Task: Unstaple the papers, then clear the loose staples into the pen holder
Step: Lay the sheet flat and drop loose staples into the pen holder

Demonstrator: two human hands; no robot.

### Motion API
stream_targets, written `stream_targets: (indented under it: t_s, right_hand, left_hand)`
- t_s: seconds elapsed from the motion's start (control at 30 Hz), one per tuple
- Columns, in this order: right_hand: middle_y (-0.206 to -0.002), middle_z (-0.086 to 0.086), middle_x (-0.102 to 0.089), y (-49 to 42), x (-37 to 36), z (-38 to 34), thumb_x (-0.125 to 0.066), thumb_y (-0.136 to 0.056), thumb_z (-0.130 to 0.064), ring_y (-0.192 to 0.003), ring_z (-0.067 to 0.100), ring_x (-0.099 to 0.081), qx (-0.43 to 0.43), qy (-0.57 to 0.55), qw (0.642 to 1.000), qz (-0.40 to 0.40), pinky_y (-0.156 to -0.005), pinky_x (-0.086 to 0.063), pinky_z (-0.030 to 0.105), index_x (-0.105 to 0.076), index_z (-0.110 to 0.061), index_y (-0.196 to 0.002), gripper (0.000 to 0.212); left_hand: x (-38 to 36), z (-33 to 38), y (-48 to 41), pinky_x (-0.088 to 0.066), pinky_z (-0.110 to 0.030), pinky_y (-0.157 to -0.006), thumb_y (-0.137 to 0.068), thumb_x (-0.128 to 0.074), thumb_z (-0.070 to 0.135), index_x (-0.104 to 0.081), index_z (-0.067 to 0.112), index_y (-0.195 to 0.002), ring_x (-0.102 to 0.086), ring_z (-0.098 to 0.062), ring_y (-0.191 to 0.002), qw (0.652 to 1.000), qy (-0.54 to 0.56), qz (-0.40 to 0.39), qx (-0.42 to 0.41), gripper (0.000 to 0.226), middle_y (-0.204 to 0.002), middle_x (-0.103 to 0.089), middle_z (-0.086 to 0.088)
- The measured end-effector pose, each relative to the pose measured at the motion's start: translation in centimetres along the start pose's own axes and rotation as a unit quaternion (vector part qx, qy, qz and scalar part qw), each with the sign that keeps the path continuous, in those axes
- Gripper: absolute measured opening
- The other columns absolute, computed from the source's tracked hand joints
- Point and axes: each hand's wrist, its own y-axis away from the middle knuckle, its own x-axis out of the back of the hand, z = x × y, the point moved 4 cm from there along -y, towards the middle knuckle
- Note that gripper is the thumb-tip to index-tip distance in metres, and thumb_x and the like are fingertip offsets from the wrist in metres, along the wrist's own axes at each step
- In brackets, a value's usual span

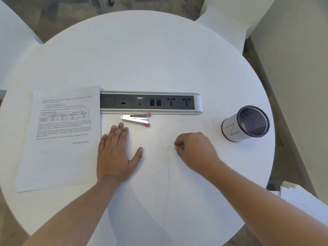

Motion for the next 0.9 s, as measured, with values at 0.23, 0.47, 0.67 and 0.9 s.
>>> stream_targets:
  t_s: [0.23, 0.47, 0.67, 0.9]
  right_hand:
    - [-0.078, 0.005, -0.067, -1.6, -2.5, -1.3, -0.055, -0.087, -0.015, -0.068, 0.028, -0.061, 0.029, 0.106, 0.994, 0.001, -0.064, -0.054, 0.036, -0.067, -0.011, -0.081, 0.014]
    - [-0.063, 0.005, -0.057, -2.4, -2.8, -2.2, -0.053, -0.076, -0.003, -0.051, 0.023, -0.045, 0.011, 0.134, 0.991, -0.021, -0.046, -0.034, 0.029, -0.055, -0.011, -0.068, 0.012]
    - [-0.06, 0.002, -0.038, -2.0, -3.3, -2.5, -0.053, -0.075, -0.006, -0.048, 0.019, -0.033, -0.004, 0.108, 0.994, -0.017, -0.043, -0.022, 0.03, -0.031, -0.013, -0.059, 0.028]
    - [-0.064, 0.004, -0.064, -1.0, 1.3, -0.1, -0.061, -0.067, -0.018, -0.06, 0.018, -0.057, -0.101, -0.13, 0.983, 0.083, -0.051, -0.047, 0.03, -0.056, -0.009, -0.064, 0.011]
  left_hand:
    - [0.0, 0.0, -0.1, -0.018, -0.044, -0.125, -0.089, -0.037, 0.064, -0.035, 0.014, -0.152, -0.023, -0.021, -0.153, 1.0, -0.003, -0.002, 0.001, 0.081, -0.165, -0.027, 0.0]
    - [0.0, -0.1, 0.0, -0.017, -0.043, -0.125, -0.088, -0.037, 0.064, -0.036, 0.014, -0.152, -0.024, -0.021, -0.152, 1.0, 0.003, 0.003, 0.001, 0.081, -0.164, -0.028, -0.001]
    - [0.0, -0.1, 0.0, -0.017, -0.043, -0.125, -0.088, -0.039, 0.064, -0.036, 0.014, -0.151, -0.023, -0.02, -0.153, 1.0, 0.001, 0.002, 0.001, 0.08, -0.164, -0.028, 0.0]
    - [-0.1, -0.2, 0.0, -0.019, -0.044, -0.124, -0.088, -0.041, 0.063, -0.038, 0.013, -0.15, -0.026, -0.022, -0.151, 1.0, 0.004, 0.009, -0.003, 0.08, -0.163, -0.03, -0.002]
